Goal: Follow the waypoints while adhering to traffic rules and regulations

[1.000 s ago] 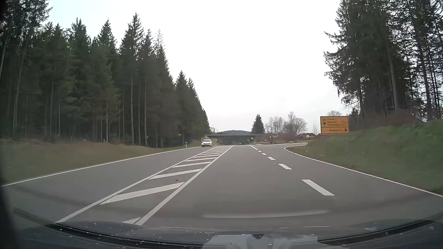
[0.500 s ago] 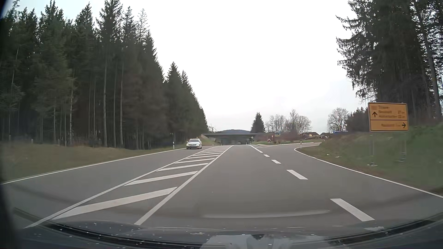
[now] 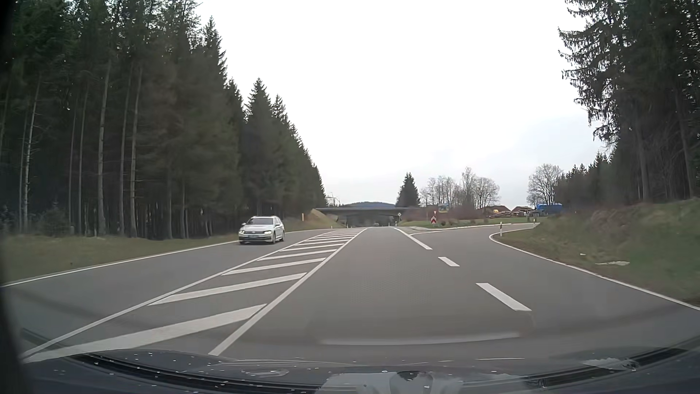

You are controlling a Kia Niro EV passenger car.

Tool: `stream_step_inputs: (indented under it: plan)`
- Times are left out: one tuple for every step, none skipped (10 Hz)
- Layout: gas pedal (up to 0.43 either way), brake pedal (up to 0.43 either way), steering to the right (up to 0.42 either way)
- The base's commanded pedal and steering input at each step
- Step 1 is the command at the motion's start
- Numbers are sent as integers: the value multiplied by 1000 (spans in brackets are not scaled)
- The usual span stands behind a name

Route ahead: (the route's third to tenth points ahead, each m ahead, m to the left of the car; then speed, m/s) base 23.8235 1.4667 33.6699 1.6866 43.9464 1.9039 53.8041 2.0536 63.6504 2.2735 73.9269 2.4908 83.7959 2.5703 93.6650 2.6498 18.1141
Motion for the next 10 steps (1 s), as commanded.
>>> stream_step_inputs:
  plan:
    - [169, 0, 1]
    - [169, 0, 1]
    - [169, 0, 1]
    - [169, 0, 0]
    - [169, 0, 0]
    - [169, 0, 0]
    - [169, 0, 1]
    - [169, 0, 0]
    - [169, 0, 0]
    - [169, 0, 1]
